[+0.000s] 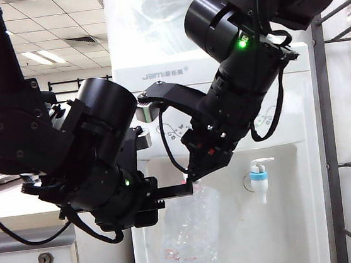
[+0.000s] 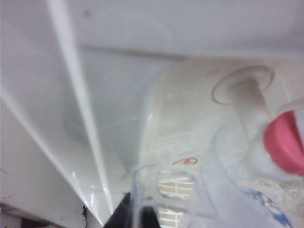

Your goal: Pick up the plastic mug from the left desk, go to the hot water outlet of the water dispenser, press the vertical switch to get some water, then put the mug back on the desk.

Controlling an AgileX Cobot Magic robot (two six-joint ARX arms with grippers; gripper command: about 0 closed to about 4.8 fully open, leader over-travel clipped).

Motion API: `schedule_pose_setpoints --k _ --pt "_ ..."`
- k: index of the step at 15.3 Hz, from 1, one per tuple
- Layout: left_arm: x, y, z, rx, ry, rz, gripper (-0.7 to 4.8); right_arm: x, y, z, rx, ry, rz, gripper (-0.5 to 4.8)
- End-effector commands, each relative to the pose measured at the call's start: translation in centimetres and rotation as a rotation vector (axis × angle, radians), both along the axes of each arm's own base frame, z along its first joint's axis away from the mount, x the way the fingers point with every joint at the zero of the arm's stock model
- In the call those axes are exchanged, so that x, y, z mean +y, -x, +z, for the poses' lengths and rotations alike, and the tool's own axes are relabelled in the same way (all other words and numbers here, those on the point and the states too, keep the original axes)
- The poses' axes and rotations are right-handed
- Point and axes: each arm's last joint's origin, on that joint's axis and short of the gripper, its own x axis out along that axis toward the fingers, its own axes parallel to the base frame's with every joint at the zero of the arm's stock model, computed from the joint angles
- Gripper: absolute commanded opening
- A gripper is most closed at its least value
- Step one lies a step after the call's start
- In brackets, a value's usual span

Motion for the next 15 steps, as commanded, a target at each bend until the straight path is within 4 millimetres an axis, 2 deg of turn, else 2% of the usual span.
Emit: schedule_pose_setpoints --k 1,12,15 --pt "-0.2 -0.3 0.7 -0.042 0.036 0.016 -0.07 -0.2 0.3 -0.6 0.039 0.026 0.000 -0.07" --pt "-0.2 -0.3 0.7 -0.043 0.036 0.016 -0.06 -0.2 0.2 -0.6 0.033 0.026 -0.004 -0.07" --pt "-0.2 -0.3 0.7 -0.043 0.036 0.015 -0.06 -0.3 0.5 0.8 0.004 0.003 -0.006 -0.07"
